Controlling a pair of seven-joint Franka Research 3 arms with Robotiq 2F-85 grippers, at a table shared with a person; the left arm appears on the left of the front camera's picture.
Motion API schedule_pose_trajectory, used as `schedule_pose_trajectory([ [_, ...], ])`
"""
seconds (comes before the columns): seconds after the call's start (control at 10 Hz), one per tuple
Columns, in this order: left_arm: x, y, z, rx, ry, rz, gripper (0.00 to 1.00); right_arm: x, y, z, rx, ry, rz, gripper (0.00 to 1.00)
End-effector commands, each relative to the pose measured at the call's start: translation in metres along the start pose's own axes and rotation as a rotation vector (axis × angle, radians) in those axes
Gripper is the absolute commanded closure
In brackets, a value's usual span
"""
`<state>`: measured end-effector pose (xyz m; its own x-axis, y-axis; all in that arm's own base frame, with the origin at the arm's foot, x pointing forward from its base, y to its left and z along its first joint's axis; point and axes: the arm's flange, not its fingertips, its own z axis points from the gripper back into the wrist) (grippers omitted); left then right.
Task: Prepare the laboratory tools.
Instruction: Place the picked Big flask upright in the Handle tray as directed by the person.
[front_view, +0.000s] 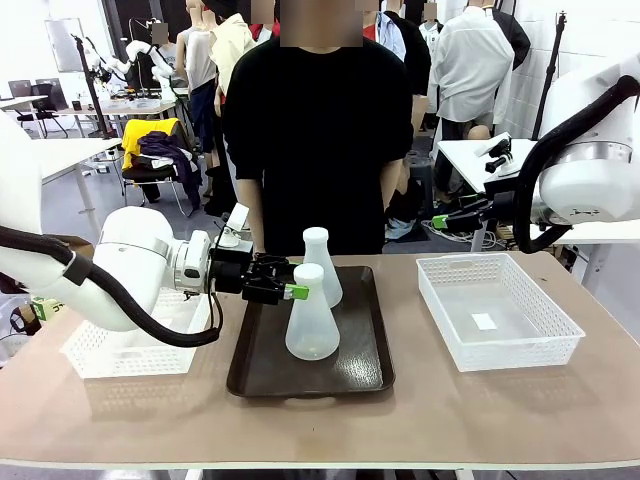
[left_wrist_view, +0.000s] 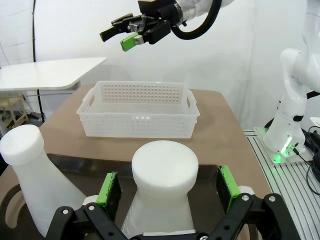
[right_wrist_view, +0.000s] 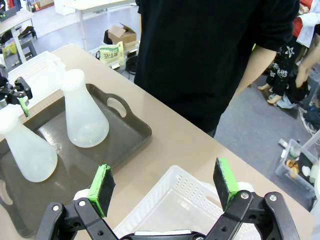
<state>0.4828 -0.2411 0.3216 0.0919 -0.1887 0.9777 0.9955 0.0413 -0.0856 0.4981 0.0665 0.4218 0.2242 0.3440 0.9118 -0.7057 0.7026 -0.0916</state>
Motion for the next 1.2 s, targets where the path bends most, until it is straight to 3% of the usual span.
schedule_pose_trajectory([
  [0.0,0.0007,-0.0003,-0.0002,-0.005,-0.007,-0.012,0.00,0.0012,-0.0007,0.0008,0.007,0.010,-0.004,0.00],
  [1.1,0.0007,-0.0003,-0.0002,-0.005,-0.007,-0.012,0.00,0.0012,-0.0007,0.0008,0.007,0.010,-0.004,0.00],
])
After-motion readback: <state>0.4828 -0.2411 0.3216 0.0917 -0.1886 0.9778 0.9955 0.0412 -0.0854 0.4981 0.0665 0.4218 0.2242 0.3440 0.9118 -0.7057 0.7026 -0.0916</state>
